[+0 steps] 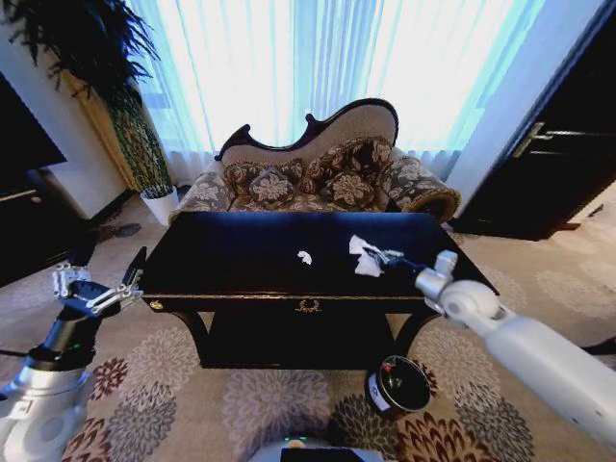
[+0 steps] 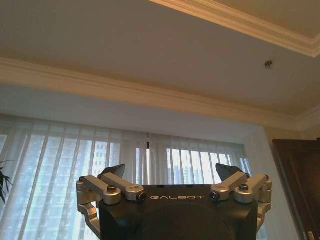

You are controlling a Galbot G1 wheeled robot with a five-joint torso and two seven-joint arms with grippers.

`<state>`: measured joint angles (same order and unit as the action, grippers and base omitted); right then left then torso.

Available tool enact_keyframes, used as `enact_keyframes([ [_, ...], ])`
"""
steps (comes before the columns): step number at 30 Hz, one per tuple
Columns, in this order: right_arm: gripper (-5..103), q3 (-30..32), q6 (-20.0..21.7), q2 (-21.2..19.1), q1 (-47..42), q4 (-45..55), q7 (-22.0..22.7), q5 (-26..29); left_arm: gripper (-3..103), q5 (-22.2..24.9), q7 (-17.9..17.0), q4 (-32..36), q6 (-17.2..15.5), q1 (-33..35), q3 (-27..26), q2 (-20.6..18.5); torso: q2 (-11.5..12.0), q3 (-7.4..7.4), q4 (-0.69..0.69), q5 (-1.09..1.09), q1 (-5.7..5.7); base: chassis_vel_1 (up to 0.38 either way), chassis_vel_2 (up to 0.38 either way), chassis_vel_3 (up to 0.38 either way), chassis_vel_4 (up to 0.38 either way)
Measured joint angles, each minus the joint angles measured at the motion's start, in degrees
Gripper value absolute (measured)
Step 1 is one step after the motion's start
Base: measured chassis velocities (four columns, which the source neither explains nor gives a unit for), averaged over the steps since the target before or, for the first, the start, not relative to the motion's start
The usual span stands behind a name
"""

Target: Move to the front of the table and place the trash on the table into the trash bin.

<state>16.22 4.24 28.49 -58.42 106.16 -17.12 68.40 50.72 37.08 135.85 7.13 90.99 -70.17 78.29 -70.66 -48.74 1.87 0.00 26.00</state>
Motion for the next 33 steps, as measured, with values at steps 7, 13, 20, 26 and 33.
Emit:
enact_keyframes([
  [7,0,8.3,-1.7,1.4,-8.8,1.9,-6.9,0.4,100,0.9,0.0,0.8,0.4,0.5,-0.7,1.1,0.0,0.00,-0.01,-0.01,0.00,0.000,0.000,0.000,0.000],
  [13,0,15.4,-3.9,4.5,-18.7,2.7,-14.3,-2.1,100,1.6,0.0,1.3,0.5,0.4,-0.8,1.7,0.0,0.00,-0.01,-0.02,0.00,0.000,0.000,0.000,0.000],
  [20,0,20.3,-6.4,9.6,-24.6,-0.7,-19.9,-5.4,100,2.1,0.1,0.7,0.8,0.2,-1.0,1.4,0.0,-0.01,0.00,-0.02,0.00,0.000,0.000,0.000,0.000],
  [26,0,22.5,-8.1,15.8,-27.2,-9.6,-28.6,-3.2,100,2.2,0.1,0.1,0.8,-0.2,-0.8,0.7,0.0,0.00,0.00,0.00,0.00,0.000,0.000,0.000,0.000],
  [33,0,22.5,-8.4,17.3,-26.7,-18.8,-42.4,-3.1,100,2.1,0.1,-0.1,0.8,-0.2,-1.0,0.9,0.0,-0.01,-0.01,-0.02,0.01,0.000,0.000,0.000,0.000],
])
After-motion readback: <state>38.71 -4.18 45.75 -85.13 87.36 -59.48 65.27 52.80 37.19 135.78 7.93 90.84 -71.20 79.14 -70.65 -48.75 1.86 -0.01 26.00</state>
